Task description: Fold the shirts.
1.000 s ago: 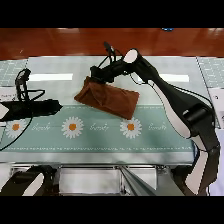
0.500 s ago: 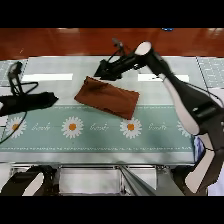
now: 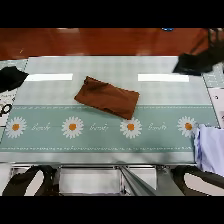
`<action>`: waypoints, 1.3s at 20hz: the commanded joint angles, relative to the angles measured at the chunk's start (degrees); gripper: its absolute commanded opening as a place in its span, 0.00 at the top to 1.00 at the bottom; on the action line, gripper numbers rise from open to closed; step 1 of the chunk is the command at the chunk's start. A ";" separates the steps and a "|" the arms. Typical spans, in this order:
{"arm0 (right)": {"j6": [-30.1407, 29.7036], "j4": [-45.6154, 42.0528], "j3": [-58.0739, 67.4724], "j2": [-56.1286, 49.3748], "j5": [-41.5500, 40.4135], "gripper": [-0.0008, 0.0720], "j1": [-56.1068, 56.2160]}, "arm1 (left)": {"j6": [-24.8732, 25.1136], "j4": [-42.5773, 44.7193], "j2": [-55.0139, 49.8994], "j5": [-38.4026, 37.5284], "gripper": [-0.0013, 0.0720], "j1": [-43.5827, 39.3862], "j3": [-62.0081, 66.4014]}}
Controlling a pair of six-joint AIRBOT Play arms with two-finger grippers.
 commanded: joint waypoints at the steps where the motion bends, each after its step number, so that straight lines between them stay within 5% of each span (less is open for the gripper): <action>1: 3.43 3.96 -27.82 13.51 -18.64 0.42 -5.29 | -0.02 -2.80 2.75 -0.59 0.96 -2.34 -7.50; 4: -0.68 22.21 -42.66 11.50 -29.97 0.42 -3.54 | -0.04 -3.69 2.69 1.77 0.96 -6.08 -14.75; 10: -17.64 48.11 -42.27 -7.10 -31.78 0.42 5.90 | -0.02 -5.55 2.67 4.42 0.96 -7.67 -18.56; 19: -21.84 53.42 -27.04 -22.27 -25.53 0.42 13.07 | -0.02 -5.53 2.67 4.61 0.96 -7.67 -18.56; 21: -21.31 53.35 -23.43 -24.28 -23.98 0.60 14.73 | -0.02 -5.53 2.67 5.51 0.96 -7.67 -18.56; 22: -21.97 52.81 -21.57 -24.59 -23.06 0.90 15.37 | -0.02 -5.55 2.67 5.88 0.96 -7.67 -18.56; 26: -17.00 40.65 -8.55 -23.98 -17.40 0.95 15.74 | -0.02 -5.55 2.64 5.90 0.96 -7.67 -18.58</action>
